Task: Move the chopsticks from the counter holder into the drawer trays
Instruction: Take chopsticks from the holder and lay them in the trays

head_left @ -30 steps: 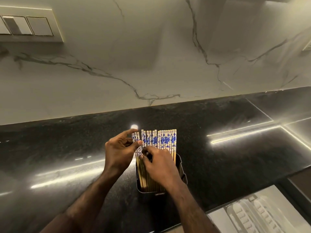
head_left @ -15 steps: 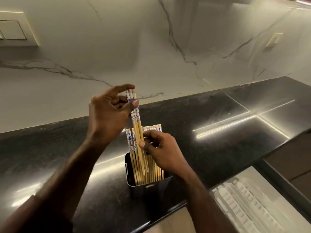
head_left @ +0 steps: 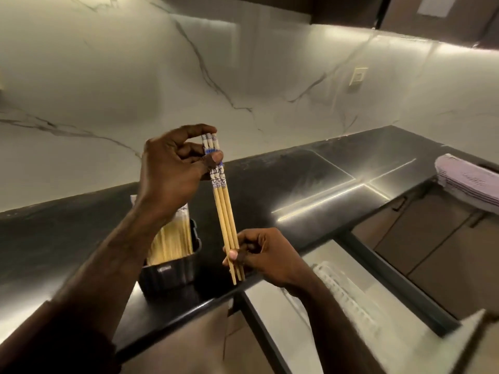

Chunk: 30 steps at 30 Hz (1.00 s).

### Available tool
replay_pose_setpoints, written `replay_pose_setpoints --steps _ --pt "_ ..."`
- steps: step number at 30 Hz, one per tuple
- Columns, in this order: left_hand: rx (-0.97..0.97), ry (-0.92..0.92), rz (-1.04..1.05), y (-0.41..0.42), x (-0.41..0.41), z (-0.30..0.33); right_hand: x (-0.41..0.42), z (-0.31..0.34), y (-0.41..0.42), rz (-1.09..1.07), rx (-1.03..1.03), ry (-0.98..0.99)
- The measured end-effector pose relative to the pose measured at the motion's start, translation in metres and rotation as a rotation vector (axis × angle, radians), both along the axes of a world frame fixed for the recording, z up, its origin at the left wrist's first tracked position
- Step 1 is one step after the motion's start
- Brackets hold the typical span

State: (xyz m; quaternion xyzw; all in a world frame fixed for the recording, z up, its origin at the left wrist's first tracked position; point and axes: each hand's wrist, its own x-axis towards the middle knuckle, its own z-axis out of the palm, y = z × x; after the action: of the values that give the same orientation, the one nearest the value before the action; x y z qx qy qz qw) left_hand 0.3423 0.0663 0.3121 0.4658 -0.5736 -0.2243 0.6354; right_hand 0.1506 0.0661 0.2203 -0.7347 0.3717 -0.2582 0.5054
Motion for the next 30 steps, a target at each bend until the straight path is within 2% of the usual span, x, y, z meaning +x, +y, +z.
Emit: replay_pose_setpoints --steps 7,14,19,23,27,30 --pt "0.105 0.125 -0.153 0.014 -0.132 -0.031 -0.133 -0.013 0.051 -0.206 0.045 0.073" --pt "0.209 0.110 -0.281 0.011 -0.226 -0.066 -0.229 -0.034 0.063 -0.380 0.135 0.172" --pt "0.359 0.169 -0.311 -0.015 -0.259 -0.104 -0.260 -0.062 0.048 -0.468 0.207 0.244" --pt "0.492 0.215 -0.284 -0.046 -0.273 -0.148 -0.271 -0.090 0.025 -0.529 0.277 0.374" --pt "0.606 0.200 -0.255 -0.076 -0.280 -0.202 -0.275 -0.127 -0.002 -0.547 0.342 0.494" --pt "0.699 0.114 -0.213 -0.089 -0.283 -0.247 -0.277 -0.158 -0.019 -0.565 0.409 0.541"
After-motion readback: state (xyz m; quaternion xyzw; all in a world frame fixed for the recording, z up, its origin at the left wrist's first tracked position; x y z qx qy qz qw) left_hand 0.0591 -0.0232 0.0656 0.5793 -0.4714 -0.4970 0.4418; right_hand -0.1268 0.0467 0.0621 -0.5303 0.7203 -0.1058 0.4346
